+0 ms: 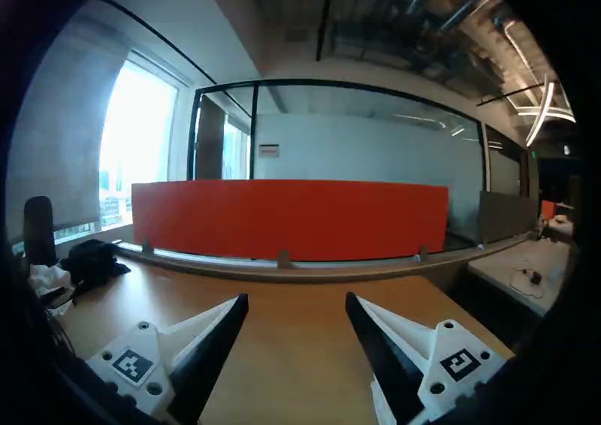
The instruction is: Fold towel
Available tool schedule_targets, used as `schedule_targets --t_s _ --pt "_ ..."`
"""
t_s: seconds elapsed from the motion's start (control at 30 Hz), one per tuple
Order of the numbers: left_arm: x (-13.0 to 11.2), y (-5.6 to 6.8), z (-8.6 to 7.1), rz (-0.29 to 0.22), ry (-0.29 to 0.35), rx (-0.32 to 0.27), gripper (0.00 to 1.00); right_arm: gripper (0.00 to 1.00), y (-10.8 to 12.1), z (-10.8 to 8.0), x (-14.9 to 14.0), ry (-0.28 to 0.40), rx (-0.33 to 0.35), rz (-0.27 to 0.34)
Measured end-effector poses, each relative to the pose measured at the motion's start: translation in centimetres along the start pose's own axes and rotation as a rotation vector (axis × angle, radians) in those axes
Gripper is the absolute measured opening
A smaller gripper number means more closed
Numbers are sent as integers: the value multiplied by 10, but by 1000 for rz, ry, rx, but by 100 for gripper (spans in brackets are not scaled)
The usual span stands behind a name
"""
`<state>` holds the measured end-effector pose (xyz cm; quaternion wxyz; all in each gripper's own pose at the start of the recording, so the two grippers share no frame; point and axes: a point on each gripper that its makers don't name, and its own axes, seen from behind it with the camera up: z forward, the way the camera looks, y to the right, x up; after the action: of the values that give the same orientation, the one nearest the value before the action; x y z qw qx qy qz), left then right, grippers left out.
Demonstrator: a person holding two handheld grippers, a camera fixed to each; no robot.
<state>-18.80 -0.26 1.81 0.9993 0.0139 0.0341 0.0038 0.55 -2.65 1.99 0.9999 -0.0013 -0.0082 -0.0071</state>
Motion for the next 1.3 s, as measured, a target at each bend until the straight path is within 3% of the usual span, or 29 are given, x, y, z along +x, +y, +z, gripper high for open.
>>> schedule_targets --t_s 0.77,1.3 --pt "-5 2 2 2 0 0 94 100 16 -4 12 72 -6 20" --pt "-8 2 2 2 0 0 94 100 35 -7 -38 87 -31 62"
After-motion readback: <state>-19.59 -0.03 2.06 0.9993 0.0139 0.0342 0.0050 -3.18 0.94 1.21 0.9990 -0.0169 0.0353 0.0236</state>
